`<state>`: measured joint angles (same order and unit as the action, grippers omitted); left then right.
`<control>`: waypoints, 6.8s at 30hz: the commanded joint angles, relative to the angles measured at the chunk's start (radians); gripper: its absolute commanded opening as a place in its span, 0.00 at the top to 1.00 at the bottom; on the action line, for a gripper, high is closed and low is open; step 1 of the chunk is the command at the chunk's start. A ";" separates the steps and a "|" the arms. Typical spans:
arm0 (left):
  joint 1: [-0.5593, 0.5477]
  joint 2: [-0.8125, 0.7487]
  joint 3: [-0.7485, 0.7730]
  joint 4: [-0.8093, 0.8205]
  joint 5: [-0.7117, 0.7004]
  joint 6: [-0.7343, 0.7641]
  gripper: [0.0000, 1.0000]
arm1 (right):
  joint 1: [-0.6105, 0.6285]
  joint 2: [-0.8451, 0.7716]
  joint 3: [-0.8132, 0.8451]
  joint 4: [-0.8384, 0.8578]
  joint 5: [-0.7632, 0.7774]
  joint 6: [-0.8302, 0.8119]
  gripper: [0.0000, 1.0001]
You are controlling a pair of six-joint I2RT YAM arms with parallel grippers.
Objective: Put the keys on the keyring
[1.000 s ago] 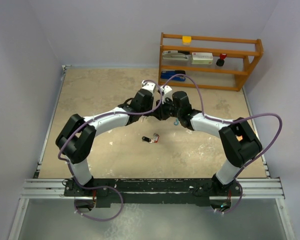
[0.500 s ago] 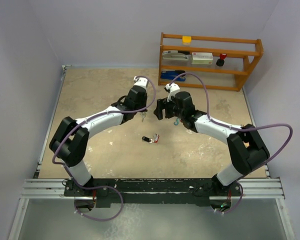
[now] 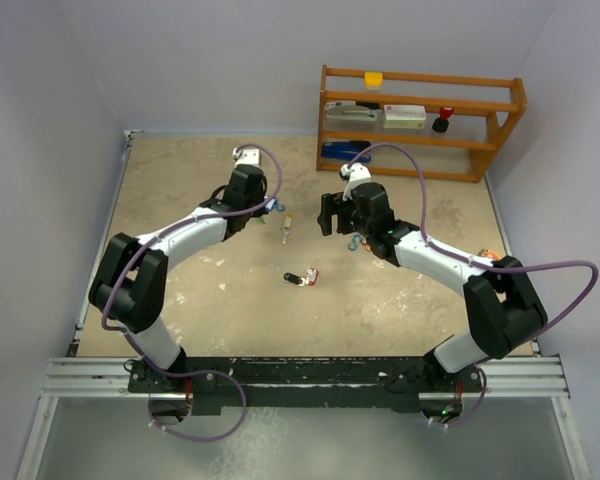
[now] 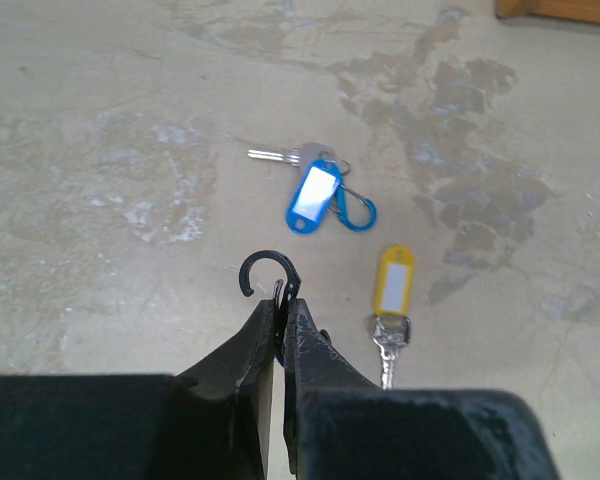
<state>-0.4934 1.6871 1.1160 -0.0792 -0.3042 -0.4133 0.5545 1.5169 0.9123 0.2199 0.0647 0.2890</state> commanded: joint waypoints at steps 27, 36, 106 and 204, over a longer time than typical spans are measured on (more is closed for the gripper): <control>0.219 0.100 -0.056 0.263 0.171 -0.168 0.88 | 0.002 -0.054 0.007 -0.007 0.037 -0.007 0.16; 0.236 0.114 -0.077 0.293 0.194 -0.179 0.76 | 0.002 -0.057 0.003 -0.008 0.037 -0.006 0.16; 0.029 -0.101 -0.062 0.248 0.230 -0.136 0.34 | -0.102 0.214 0.087 -0.309 -0.003 0.189 0.34; -0.304 0.462 0.388 -0.021 0.351 0.403 0.38 | -0.273 -0.323 0.014 -0.220 0.163 0.197 0.21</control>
<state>-0.7971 2.1353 1.4677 -0.1211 0.0471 -0.0319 0.2867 1.2076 0.9352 -0.0311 0.2367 0.5011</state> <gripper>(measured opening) 0.629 0.789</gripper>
